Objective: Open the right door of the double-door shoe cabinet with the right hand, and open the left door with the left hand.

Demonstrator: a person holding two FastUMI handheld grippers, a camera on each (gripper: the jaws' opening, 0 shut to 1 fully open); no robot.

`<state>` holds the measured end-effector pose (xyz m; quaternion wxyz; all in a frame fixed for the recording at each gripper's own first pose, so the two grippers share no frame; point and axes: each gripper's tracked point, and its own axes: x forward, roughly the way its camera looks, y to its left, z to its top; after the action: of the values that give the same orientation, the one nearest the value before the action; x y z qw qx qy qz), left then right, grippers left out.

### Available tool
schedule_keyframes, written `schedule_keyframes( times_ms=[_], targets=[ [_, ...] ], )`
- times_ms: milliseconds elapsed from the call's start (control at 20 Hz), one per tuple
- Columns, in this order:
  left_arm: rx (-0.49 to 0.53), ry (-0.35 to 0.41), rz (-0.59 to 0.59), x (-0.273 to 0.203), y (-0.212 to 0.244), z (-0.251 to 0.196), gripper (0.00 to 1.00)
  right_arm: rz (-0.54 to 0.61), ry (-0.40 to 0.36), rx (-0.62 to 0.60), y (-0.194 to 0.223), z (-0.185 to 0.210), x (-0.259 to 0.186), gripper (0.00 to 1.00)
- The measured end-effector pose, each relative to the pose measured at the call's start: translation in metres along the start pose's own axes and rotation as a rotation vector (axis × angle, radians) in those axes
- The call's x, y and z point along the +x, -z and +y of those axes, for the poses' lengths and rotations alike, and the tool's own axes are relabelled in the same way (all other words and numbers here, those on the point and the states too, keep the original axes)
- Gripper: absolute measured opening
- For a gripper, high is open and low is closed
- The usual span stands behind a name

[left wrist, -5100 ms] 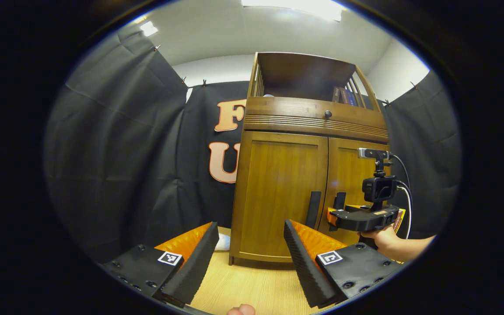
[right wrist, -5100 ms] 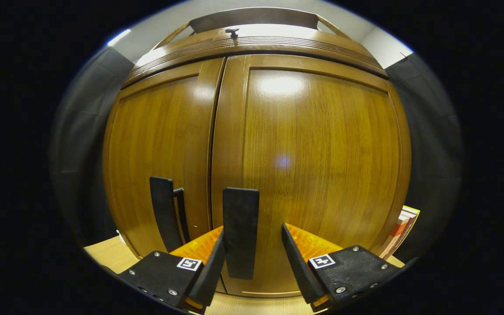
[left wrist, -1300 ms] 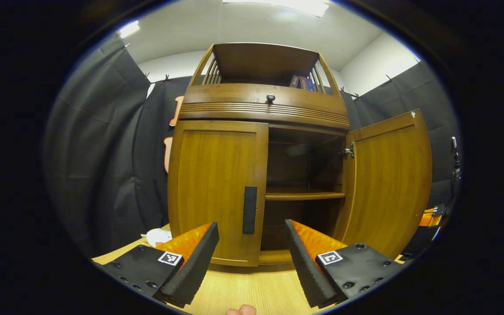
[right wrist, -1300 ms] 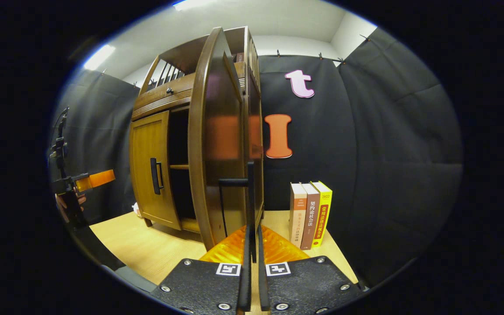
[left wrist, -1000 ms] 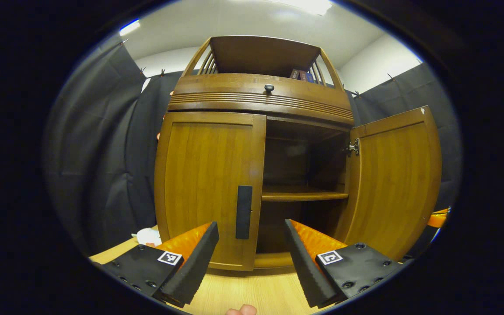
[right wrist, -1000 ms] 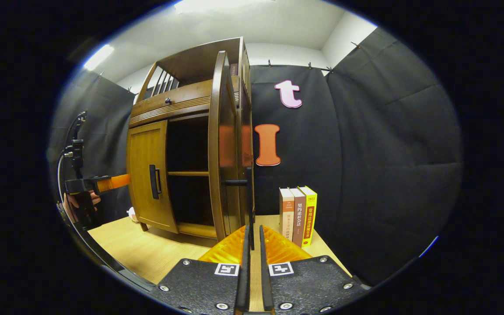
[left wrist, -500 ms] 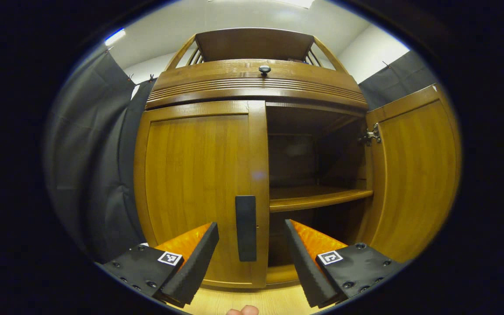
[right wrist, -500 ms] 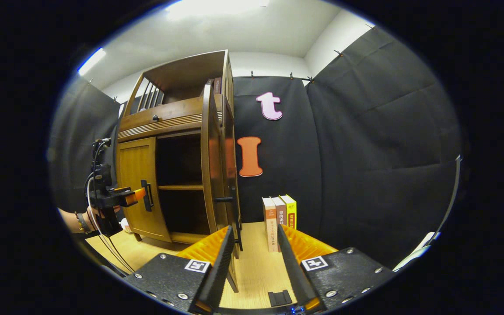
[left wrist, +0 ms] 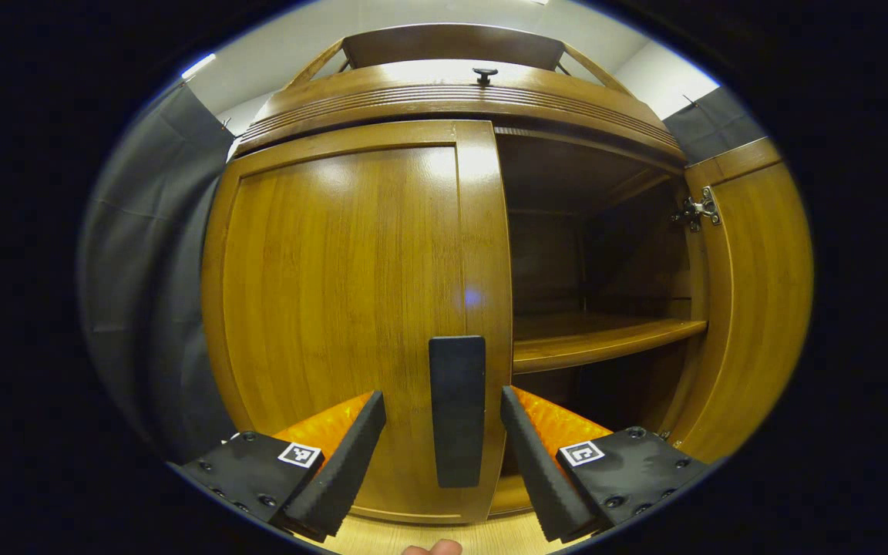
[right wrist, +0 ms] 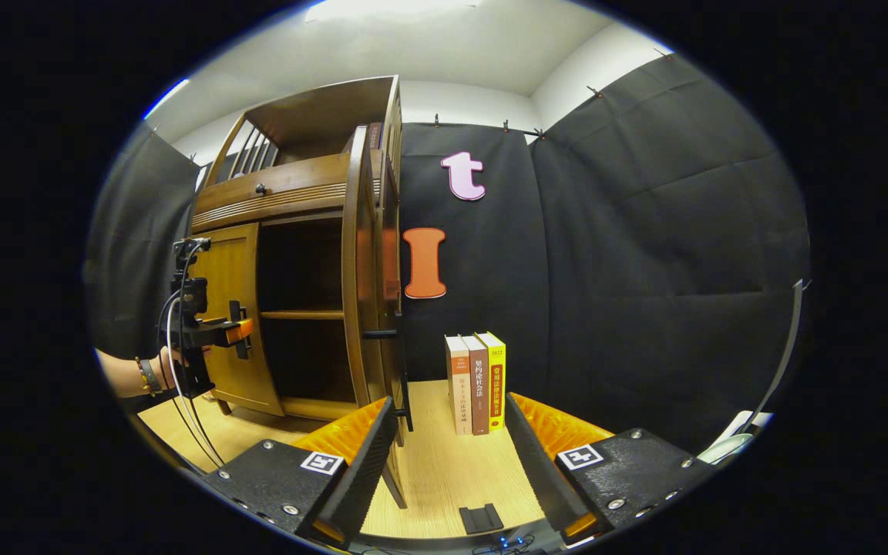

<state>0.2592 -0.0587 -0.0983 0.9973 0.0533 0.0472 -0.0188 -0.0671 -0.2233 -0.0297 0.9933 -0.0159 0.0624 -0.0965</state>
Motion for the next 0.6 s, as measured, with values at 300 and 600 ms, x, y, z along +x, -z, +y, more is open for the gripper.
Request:
schedule_keyframes(
  times_ms=[300,600],
  targets=[
    [-0.022,0.023,0.009,0.0106,0.0074,0.0004,0.93,0.004,0.017,0.018,0.0023,-0.0041,0.0007,0.86],
    [0.007,0.056,0.01,0.0113,0.0074,-0.0054,0.77,0.005,0.012,0.019,0.0013,0.002,0.006,0.86]
  ],
)
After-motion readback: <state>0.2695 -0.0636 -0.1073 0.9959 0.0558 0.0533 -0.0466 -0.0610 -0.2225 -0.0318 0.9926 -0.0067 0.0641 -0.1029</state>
